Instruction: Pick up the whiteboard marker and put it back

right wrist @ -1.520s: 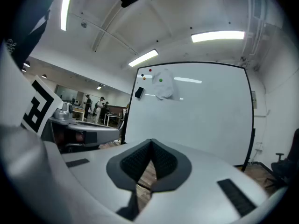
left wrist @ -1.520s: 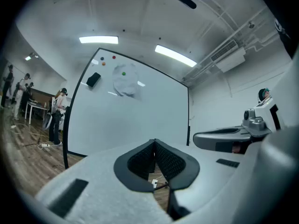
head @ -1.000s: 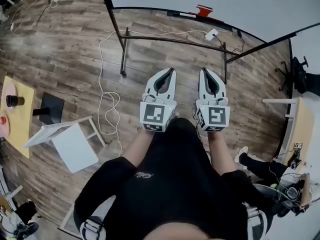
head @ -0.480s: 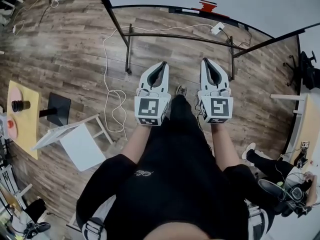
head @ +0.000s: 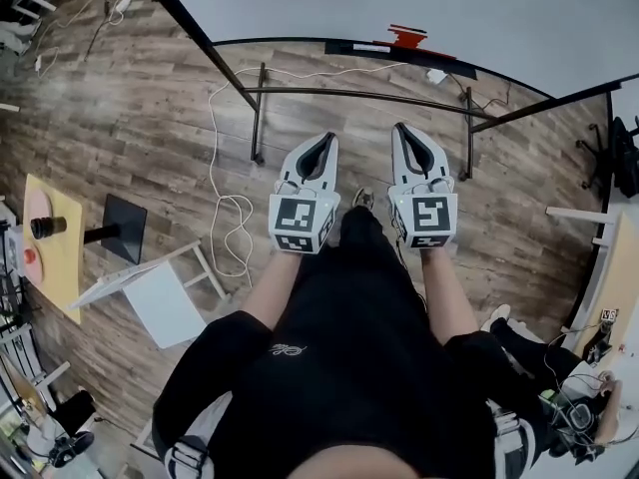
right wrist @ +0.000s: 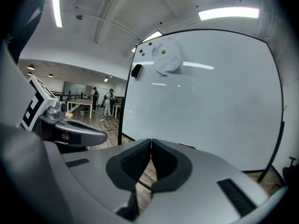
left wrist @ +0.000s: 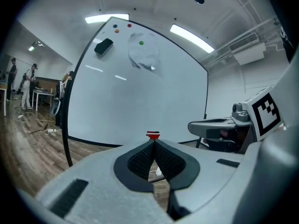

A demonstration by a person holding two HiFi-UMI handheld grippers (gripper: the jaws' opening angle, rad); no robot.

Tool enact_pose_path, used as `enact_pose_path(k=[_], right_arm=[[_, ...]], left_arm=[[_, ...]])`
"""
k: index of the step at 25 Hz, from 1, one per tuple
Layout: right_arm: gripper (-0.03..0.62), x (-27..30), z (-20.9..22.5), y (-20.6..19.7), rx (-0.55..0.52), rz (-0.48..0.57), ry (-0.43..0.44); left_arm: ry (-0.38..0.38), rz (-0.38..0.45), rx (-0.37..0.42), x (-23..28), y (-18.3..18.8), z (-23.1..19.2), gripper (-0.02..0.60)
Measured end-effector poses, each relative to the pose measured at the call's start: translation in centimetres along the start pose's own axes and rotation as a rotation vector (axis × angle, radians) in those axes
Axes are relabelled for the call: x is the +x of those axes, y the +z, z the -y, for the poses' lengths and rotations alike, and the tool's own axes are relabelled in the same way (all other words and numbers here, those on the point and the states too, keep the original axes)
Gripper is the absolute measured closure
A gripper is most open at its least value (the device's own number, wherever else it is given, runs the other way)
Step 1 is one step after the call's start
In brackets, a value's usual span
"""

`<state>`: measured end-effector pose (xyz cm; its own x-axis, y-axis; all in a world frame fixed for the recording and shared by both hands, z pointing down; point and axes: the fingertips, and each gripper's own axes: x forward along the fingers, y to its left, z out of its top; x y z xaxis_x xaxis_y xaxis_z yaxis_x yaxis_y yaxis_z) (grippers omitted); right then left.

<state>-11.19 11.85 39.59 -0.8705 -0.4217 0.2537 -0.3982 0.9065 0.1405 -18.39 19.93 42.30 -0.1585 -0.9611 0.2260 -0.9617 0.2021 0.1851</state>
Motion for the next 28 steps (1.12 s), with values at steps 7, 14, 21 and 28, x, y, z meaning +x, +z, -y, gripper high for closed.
enact_pose_path(k=[7, 14, 21, 28], right_arm=[[0.590, 4.9, 5.6, -2.6, -0.028, -0.073, 0.096], [0.589, 10.3, 7.3, -4.7, -0.082, -0.129, 0.235], [0.589, 14.9, 7.5, -5.5, -0.206, -0.185, 0.270], [0.589, 19.3, 7.3, -6.6, -0.326, -0.283, 0.292]], left_arm=[[0.076, -0.062, -0.007, 6.4, -0.3, 0.7, 0.574], [0.159, -0.120, -0.019, 9.9, -1.2, 0.6, 0.574], [0.228, -0.164, -0.050, 11.0, -2.0, -3.1, 0.574], [0.225, -0.194, -0.106, 14.4, -3.3, -7.1, 0.574]])
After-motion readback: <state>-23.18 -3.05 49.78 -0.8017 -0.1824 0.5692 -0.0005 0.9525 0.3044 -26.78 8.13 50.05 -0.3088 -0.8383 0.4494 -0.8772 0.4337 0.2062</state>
